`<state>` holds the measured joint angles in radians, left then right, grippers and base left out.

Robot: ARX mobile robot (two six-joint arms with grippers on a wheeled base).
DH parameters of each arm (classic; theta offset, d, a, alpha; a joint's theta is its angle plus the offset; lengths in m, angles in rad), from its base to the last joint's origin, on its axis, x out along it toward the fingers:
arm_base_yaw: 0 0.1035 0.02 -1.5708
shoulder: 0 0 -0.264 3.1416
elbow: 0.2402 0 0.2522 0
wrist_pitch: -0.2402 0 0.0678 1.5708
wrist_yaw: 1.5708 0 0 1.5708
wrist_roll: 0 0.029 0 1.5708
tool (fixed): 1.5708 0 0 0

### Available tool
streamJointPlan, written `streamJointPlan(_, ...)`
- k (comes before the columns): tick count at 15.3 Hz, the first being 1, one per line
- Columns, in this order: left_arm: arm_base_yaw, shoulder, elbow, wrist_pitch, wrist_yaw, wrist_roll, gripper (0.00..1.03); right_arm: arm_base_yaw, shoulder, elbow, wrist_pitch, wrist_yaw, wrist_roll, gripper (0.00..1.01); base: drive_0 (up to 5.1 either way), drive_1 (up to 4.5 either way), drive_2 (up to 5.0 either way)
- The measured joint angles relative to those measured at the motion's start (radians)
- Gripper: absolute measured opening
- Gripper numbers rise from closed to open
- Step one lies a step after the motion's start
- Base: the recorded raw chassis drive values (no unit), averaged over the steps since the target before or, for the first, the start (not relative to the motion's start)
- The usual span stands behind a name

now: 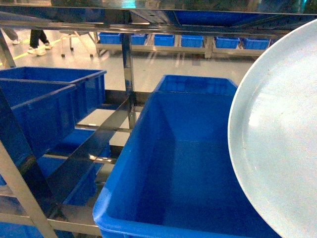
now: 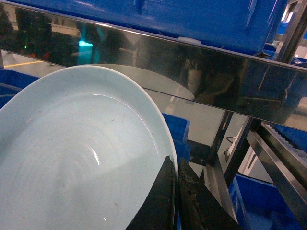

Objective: Place blue tray on left shelf second layer neatly

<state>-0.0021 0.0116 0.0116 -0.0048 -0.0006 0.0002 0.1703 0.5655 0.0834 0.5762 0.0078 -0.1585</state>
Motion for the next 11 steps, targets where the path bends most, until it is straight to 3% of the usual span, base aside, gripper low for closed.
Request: streamJointPlan(11,0.000,0.000,0.000,0.000,0.000,0.000,0.98,0.000,0.000,0.000,0.000,0.000,0.000,0.02,0.0,0.00,0.0)
